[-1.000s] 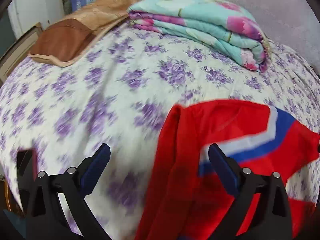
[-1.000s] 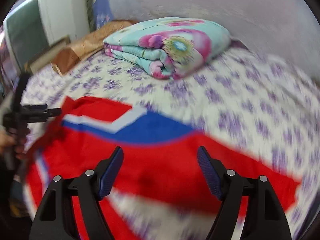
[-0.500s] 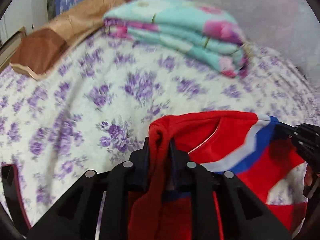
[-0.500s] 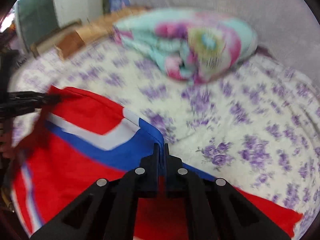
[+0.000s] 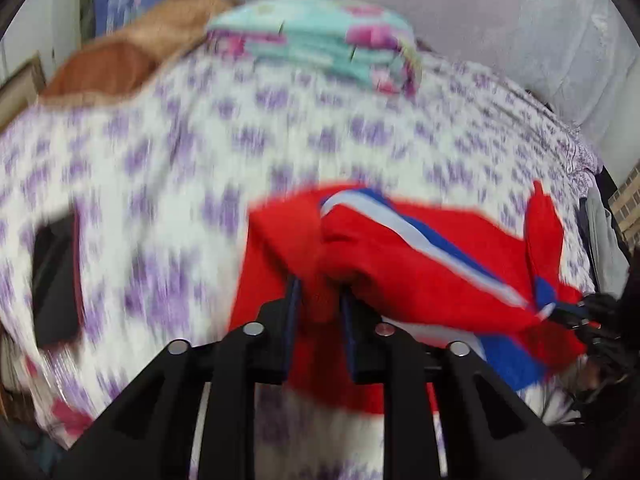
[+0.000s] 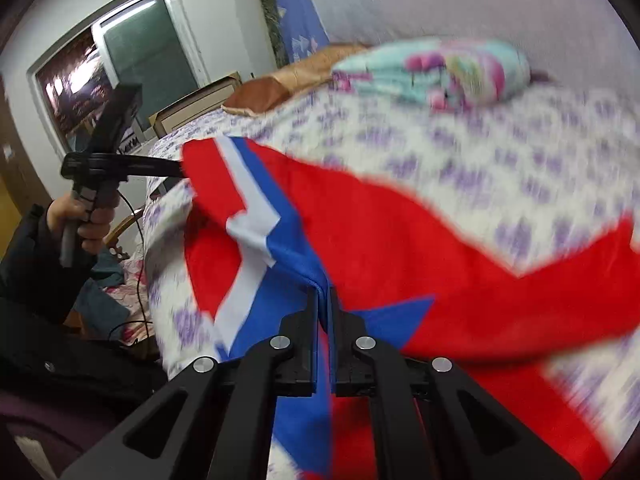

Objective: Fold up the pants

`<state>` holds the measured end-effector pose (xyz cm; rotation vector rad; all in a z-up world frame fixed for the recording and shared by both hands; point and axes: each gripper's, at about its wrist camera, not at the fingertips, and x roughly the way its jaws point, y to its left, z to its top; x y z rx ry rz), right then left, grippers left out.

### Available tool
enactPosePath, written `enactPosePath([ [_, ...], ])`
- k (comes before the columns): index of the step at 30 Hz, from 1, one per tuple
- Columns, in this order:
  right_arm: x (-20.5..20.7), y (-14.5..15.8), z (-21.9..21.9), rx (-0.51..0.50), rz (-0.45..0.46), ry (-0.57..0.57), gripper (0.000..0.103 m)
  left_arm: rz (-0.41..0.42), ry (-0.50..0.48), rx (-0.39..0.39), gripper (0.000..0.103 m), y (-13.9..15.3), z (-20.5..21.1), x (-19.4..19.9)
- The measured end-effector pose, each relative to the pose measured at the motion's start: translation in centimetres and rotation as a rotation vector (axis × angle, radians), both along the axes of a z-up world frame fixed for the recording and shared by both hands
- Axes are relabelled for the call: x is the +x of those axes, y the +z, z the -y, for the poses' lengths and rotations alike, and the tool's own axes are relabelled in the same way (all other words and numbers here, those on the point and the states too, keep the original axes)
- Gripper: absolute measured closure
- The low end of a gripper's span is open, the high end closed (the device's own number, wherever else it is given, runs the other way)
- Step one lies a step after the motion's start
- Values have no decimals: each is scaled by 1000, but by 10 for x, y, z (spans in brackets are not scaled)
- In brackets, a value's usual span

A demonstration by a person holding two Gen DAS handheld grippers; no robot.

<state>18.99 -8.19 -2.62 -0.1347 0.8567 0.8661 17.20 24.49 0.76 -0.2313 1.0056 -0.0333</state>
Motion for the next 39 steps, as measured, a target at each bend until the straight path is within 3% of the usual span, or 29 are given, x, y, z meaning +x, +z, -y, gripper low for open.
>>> enactPosePath([
  [3,-10,-15,-1,19,-13,-14,99,-65,70,-106,54,-25,-18,-17],
  [7,-19,-10,-7,20,26,7,99,-61,101,-236,49,-34,-22,-33],
  [12,-24,-9,-2,23,50,8,99,0,97,-347,24,-24,-11,-32],
  [16,-23,-6,15,67,41,-27,99,-16,115,-503,20,-26,-15,-19],
  [19,-24,-6,17,73,41,-25,99,-43,147,-553,20,-36,-19,-6],
  [22,-26,-9,13,54,45,-18,99,-22,224,-562,46,-38,-30,-1],
  [23,-26,-8,13,53,50,-16,99,-1,231,-558,65,-33,-33,-1],
  [25,-28,-3,14,64,61,-7,99,26,214,-531,69,-21,-34,-1],
  [27,-33,2,13,75,74,17,98,64,193,-435,82,-7,-25,-4],
  [30,-44,1,3,40,100,77,98,99,190,-271,85,4,-13,-15],
  [33,-44,-17,-3,-11,64,96,98,44,200,-168,85,-15,-12,-20],
  [36,-45,-29,-8,-42,47,101,98,-10,227,-189,84,-39,-23,-24],
  [39,-50,-21,-6,-43,73,107,98,45,212,-153,85,-20,-15,-37],
])
